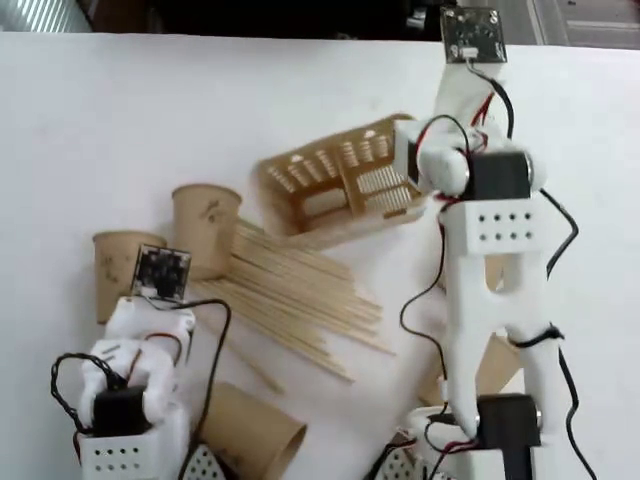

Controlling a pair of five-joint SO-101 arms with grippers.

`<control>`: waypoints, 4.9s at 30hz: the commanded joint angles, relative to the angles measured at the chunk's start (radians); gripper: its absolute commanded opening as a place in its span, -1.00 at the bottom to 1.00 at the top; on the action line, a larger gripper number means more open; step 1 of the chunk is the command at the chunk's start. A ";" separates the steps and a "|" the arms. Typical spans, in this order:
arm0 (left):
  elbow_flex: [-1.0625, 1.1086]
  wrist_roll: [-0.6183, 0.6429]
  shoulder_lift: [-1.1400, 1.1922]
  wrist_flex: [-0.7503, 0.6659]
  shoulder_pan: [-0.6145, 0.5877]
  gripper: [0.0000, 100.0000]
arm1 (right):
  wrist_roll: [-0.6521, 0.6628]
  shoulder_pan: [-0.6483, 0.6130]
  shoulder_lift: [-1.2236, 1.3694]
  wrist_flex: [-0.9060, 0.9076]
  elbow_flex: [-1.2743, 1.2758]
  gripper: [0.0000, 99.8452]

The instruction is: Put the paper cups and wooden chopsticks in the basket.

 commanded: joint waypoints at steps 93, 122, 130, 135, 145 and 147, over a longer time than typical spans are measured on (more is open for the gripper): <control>0.008 -0.014 -0.013 -0.038 -0.007 -0.95 | 0.370 0.490 -0.213 0.412 0.631 -0.56; 0.009 -0.014 -0.013 -0.038 -0.007 -0.95 | 0.512 0.417 0.035 0.418 0.516 -0.95; 0.017 -0.014 -0.013 -0.038 -0.005 -0.95 | 0.512 0.380 0.024 0.421 0.431 -0.96; 0.018 -0.014 -0.013 -0.038 -0.005 -0.95 | 0.516 0.383 0.022 0.423 0.330 -0.96; 0.018 -0.014 -0.013 -0.038 -0.005 -0.95 | 0.643 0.380 -0.088 0.423 0.284 -0.96; 0.018 -0.014 -0.013 -0.038 -0.005 -0.95 | 0.677 0.378 -0.174 0.423 0.282 -0.96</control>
